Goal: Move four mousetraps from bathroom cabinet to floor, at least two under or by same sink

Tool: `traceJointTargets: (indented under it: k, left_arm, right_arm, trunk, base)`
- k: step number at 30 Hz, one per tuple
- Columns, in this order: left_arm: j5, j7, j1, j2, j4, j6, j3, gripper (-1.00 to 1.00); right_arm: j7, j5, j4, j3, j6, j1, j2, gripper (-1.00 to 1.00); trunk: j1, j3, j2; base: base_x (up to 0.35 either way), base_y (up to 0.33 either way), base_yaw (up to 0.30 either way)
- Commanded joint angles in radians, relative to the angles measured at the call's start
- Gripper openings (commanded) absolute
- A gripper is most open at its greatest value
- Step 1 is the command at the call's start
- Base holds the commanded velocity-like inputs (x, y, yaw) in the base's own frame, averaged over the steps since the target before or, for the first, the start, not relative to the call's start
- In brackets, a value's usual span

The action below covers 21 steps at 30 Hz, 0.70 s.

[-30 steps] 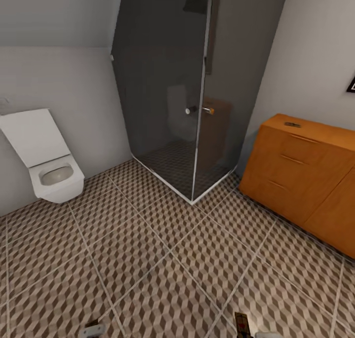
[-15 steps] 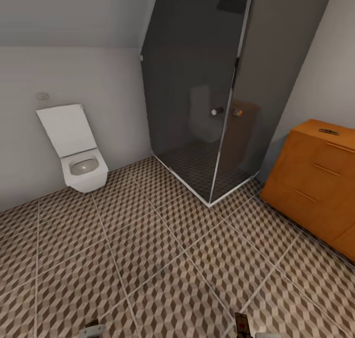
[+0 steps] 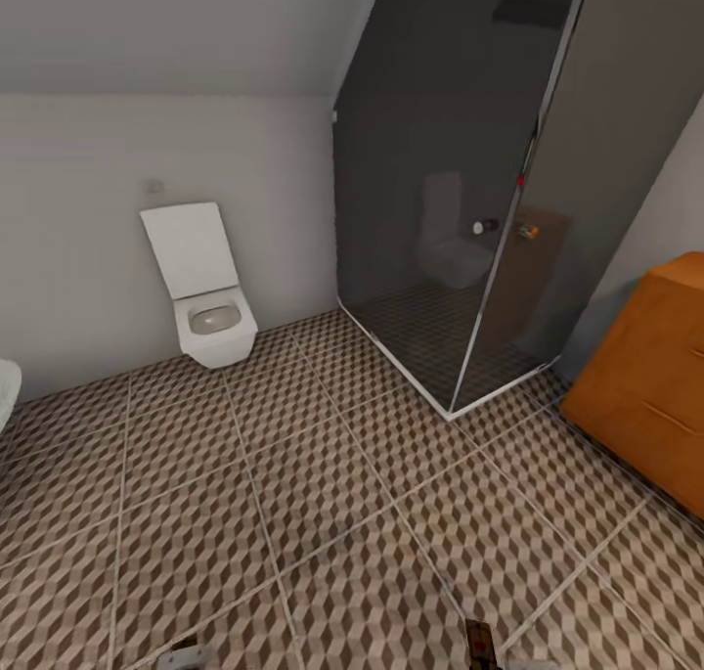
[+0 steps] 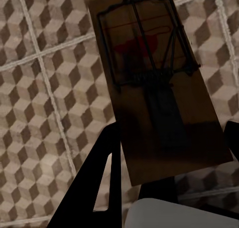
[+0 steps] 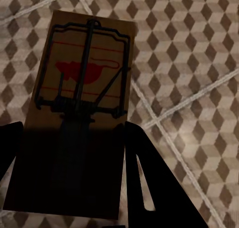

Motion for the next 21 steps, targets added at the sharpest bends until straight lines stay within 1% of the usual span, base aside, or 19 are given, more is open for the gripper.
traceJointTargets:
  k: [1, 21]
  left_arm:
    - [0.006, 0.000, -0.002, -0.001, 0.004, -0.006, -0.008, -1.00]
    - [0.006, 0.000, -0.002, -0.001, 0.004, -0.006, -0.008, -1.00]
  right_arm:
    - [0.002, -0.007, 0.000, 0.001, -0.003, 0.000, 0.000, -1.00]
    - [0.002, -0.007, 0.001, 0.002, -0.003, 0.000, 0.000, -1.00]
  trunk:
    - [0.000, 0.000, 0.000]
    - [0.000, 0.013, 0.000]
  base:
    - [0.000, 0.000, 0.261]
    - [0.000, 0.000, 0.260]
